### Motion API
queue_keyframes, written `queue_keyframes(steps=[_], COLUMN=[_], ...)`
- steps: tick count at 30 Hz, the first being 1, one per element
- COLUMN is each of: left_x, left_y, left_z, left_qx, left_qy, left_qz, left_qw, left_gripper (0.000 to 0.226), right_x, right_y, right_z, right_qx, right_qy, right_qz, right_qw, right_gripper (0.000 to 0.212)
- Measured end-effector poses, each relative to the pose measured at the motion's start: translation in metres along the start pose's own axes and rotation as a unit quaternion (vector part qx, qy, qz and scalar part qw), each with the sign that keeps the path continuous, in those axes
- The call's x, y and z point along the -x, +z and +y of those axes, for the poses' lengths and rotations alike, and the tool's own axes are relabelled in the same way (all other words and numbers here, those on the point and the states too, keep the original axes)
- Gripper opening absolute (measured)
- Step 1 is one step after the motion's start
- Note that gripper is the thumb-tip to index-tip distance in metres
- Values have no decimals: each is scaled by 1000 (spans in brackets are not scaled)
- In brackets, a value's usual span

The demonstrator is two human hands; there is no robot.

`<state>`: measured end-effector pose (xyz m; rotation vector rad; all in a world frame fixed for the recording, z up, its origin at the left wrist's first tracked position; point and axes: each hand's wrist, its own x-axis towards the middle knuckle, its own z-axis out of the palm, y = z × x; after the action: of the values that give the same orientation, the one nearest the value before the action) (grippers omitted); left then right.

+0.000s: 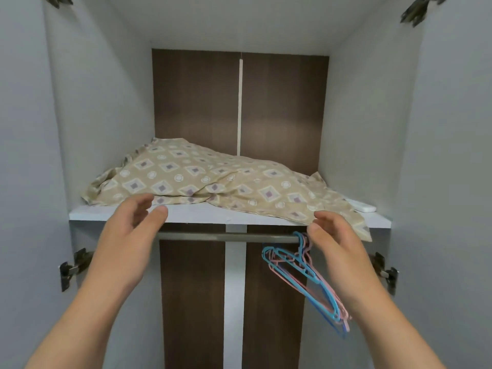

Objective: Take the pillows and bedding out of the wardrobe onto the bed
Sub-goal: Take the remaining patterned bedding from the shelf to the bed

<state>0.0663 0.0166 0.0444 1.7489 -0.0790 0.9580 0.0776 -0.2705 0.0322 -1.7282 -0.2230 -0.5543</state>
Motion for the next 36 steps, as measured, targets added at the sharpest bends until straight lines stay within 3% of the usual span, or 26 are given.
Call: queue_keyframes(steps=[7, 10, 14, 18, 25, 31, 36], left_x=[-129, -171, -223, -276, -331, -352, -355], left_y=[25, 39, 55, 76, 97, 110, 121], left_z=[-43, -51, -48, -54, -105, -138, -155], left_qx=[31, 29, 0, -99, -380, -475, -536], left_qy=[22, 14, 1, -14, -101, -149, -150], left_qz=[17, -1, -16, -32, -15, -62, -40], left_qw=[999, 999, 1000, 995, 919, 865, 830], left_gripper=[39, 51, 68, 82, 85, 134, 126], right_x=[-100, -137, -197, -260, -322, -347, -365], right_y=[60, 75, 81, 96, 131, 141, 147], right_z=[1, -3, -11, -16, 10, 46, 59], right_qx=[66, 111, 237, 318, 397, 468, 501], right_qy=[-35, -35, 19, 92, 165, 194, 193], right_qz=[45, 47, 86, 74, 5, -22, -51], right_qw=[996, 992, 968, 941, 903, 862, 842], right_gripper=[32, 41, 68, 75, 87, 110, 100])
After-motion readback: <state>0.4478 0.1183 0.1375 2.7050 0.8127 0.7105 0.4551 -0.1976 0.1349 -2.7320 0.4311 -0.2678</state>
